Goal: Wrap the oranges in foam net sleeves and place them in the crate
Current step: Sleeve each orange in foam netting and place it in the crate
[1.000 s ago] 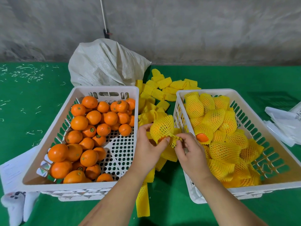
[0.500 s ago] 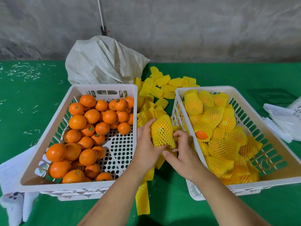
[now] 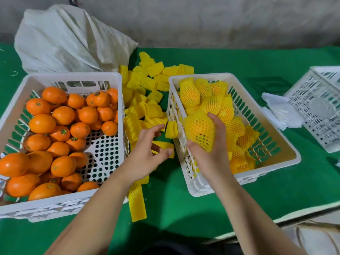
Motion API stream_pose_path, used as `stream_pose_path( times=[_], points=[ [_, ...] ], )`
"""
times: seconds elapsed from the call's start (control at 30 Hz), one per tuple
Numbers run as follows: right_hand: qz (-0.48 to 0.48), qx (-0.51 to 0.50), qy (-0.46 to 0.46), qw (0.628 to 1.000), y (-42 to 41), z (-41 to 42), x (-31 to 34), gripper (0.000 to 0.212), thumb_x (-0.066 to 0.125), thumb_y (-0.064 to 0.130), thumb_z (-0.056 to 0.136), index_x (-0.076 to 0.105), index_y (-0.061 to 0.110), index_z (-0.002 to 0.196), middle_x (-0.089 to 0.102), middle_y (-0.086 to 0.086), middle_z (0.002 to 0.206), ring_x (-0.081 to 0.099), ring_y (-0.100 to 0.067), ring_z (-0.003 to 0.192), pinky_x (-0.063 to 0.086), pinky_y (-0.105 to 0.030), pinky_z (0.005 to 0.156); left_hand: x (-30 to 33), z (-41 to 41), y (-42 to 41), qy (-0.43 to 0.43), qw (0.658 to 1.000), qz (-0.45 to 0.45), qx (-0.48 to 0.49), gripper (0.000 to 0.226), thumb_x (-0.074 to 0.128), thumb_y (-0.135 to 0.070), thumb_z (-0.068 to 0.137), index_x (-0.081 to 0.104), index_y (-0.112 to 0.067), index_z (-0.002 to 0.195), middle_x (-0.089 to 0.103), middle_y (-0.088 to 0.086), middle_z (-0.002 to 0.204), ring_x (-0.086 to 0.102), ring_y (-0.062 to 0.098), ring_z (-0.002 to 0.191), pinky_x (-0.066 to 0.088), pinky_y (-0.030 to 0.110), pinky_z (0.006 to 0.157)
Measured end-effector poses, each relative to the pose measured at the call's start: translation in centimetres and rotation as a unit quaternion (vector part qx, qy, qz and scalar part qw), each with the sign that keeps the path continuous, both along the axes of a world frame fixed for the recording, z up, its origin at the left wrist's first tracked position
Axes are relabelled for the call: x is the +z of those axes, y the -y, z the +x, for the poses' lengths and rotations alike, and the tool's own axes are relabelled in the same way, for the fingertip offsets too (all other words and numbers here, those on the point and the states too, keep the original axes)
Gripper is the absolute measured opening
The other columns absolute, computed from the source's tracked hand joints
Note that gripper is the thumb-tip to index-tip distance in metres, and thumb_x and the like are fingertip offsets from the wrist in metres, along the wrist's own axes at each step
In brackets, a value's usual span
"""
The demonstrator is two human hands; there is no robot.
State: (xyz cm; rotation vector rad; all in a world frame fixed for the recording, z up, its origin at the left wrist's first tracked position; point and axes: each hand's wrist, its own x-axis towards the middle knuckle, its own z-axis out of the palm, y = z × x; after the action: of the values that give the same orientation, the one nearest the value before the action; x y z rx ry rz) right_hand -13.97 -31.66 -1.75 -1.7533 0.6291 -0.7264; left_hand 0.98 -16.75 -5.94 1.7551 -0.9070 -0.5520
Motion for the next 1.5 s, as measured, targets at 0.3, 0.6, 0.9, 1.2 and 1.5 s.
stream_pose_path(
  times=[0.3, 0.6, 0.9, 1.2, 1.5],
  points=[
    [-0.207, -0.032, -0.235, 0.949, 3.3, -5.3, -2.2, 0.067, 0.065, 0.049, 0.073, 0.037, 0.043, 0.133, 0.045, 0.013, 0.123, 0.047, -0.01, 0.096, 0.041, -0.028, 0.068, -1.3, 0.8, 1.3, 0.006, 0.997, 0.065, 0.039, 0.038, 0.067, -0.034, 0.101, 0.055, -0.039, 0.137, 0.051, -0.011, 0.127, 0.057, -0.012, 0.093, 0.042, 0.001, 0.077],
    [-0.252, -0.035, -0.215, 0.943, 2.7, -3.8, -1.2, 0.065, 0.049, 0.051, 0.087, 0.046, 0.033, 0.15, 0.039, 0.005, 0.158, 0.027, -0.019, 0.141, 0.033, -0.047, 0.106, -1.0, 0.9, 1.1, -0.039, 0.995, -0.002, 0.087, 0.03, 0.066, -0.027, 0.103, 0.058, -0.042, 0.129, 0.061, -0.011, 0.118, 0.059, -0.003, 0.085, 0.046, 0.009, 0.074],
    [-0.401, 0.252, -0.37, 0.799, -6.4, 2.8, -5.4, 0.07, 0.056, 0.048, 0.091, 0.031, 0.027, 0.153, -0.001, -0.008, 0.168, -0.002, -0.034, 0.152, 0.011, -0.056, 0.124, -0.1, -0.1, 0.5, 0.105, 0.99, 0.023, 0.093, 0.042, 0.051, -0.007, 0.104, 0.053, -0.02, 0.145, 0.064, -0.004, 0.118, 0.064, 0.012, 0.1, 0.051, 0.03, 0.089],
    [-0.328, 0.55, -0.493, 0.589, -10.1, 3.8, -11.0, 0.07, 0.056, 0.05, 0.095, 0.026, 0.042, 0.158, 0.002, -0.012, 0.17, -0.007, -0.039, 0.154, 0.009, -0.05, 0.126, 1.3, -1.8, -3.8, 0.267, 0.963, 0.01, 0.017, 0.027, 0.06, -0.013, 0.103, 0.069, -0.013, 0.128, 0.064, 0.003, 0.124, 0.06, 0.021, 0.117, 0.05, 0.041, 0.099],
    [-0.276, 0.391, -0.427, 0.767, -9.3, 3.5, -15.4, 0.044, 0.059, 0.024, 0.094, 0.052, 0.027, 0.138, 0.04, 0.007, 0.151, 0.043, -0.025, 0.127, 0.041, -0.036, 0.104, 1.2, 9.1, -9.8, 0.185, 0.95, 0.247, 0.055, 0.037, 0.054, -0.016, 0.107, 0.049, -0.013, 0.144, 0.058, 0.009, 0.128, 0.058, 0.023, 0.108, 0.051, 0.04, 0.092]
  ],
)
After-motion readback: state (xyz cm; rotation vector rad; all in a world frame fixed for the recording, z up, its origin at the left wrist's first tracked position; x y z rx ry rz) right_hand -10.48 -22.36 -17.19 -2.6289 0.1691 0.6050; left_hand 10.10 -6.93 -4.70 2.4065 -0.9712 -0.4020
